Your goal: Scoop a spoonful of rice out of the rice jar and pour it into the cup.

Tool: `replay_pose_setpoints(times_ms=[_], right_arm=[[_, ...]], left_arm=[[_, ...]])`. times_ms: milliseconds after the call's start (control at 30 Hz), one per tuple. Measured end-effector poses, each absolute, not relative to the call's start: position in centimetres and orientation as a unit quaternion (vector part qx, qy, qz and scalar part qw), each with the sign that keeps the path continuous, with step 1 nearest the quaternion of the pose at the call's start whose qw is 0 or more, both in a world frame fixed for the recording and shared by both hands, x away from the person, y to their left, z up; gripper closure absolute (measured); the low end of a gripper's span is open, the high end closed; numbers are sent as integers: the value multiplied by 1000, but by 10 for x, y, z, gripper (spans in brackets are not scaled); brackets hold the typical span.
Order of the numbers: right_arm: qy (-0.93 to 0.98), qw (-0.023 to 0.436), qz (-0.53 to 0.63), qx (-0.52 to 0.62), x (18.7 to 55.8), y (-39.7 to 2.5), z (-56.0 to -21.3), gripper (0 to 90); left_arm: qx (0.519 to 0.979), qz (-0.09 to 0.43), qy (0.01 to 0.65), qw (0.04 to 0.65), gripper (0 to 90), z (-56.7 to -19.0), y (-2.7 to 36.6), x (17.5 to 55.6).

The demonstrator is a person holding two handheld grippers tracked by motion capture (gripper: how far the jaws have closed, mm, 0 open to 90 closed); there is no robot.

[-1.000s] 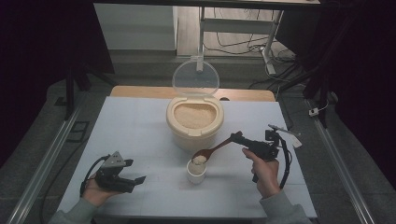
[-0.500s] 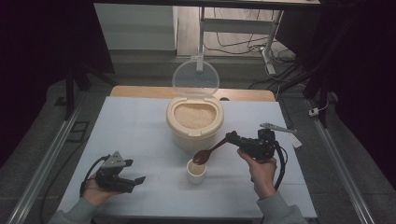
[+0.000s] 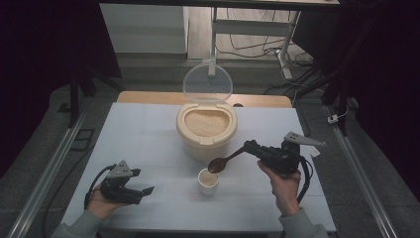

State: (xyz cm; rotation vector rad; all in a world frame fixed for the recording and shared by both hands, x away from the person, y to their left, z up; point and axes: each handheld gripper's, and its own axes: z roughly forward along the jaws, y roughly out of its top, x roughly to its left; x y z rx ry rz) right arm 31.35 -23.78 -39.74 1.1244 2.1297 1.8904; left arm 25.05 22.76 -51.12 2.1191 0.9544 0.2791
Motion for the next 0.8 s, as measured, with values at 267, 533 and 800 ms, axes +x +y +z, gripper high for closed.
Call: replay_pose_setpoints(times_ms=[267, 533, 800], right_arm=[[704, 72, 616, 347, 306, -259, -378, 834], [747, 78, 574, 327, 304, -267, -373, 834], [773, 66, 550, 311, 304, -258, -377, 834]], left_arm=[[831, 113, 378, 393, 163, -511, 228, 250], [831, 115, 377, 392, 162, -511, 227, 251], [831, 116, 376, 393, 162, -511, 227, 250]])
